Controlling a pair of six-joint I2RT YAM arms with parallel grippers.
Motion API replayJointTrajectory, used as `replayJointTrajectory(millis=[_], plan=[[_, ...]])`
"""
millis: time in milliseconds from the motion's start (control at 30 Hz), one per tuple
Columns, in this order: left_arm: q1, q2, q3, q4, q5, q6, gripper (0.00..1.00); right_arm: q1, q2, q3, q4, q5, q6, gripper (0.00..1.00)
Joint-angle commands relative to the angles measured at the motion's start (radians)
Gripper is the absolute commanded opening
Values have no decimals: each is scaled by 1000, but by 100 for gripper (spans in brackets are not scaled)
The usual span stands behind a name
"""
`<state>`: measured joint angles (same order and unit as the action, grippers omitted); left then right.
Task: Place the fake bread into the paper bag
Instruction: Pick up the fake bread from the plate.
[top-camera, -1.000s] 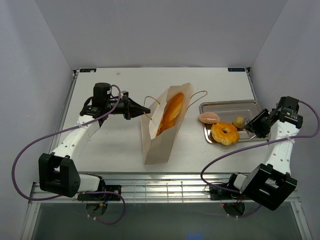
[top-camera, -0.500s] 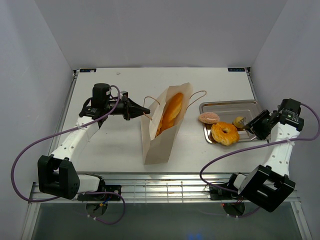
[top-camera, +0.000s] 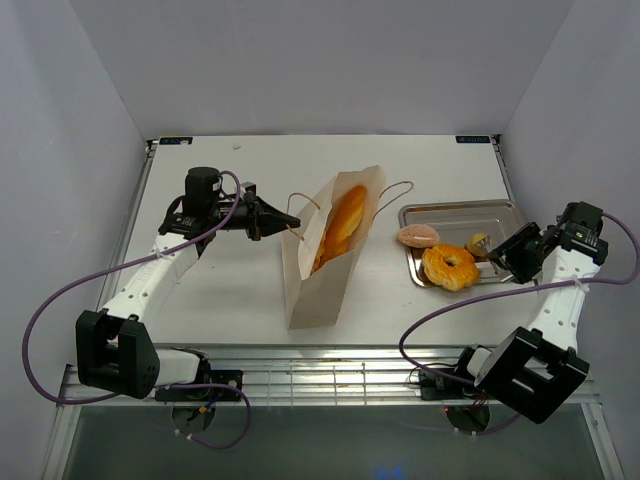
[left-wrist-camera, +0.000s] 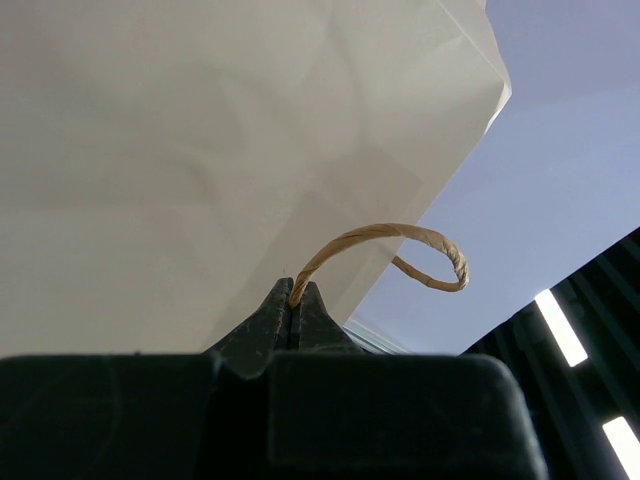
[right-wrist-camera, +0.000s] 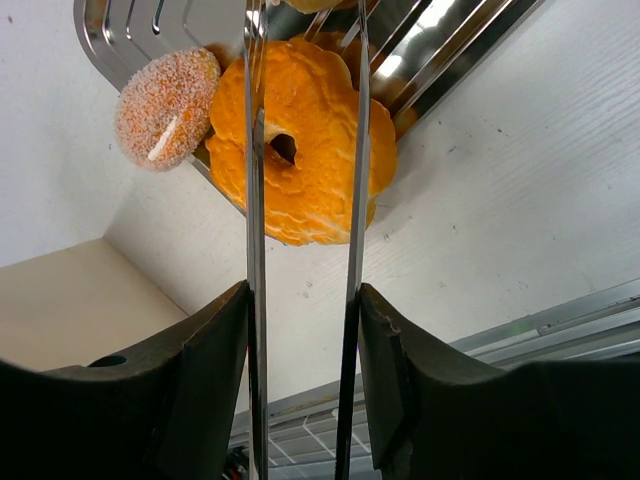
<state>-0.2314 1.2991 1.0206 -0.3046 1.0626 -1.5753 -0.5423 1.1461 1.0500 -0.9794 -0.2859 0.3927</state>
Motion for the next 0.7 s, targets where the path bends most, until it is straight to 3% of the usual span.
replayJointTrajectory(millis=[0,667], plan=[[-2,-41,-11,19,16,-3,0,-8,15,7,65,-32,21,51],[0,-40,-25,39,16,-15,0,-25,37,-25,93,-33,26,56]])
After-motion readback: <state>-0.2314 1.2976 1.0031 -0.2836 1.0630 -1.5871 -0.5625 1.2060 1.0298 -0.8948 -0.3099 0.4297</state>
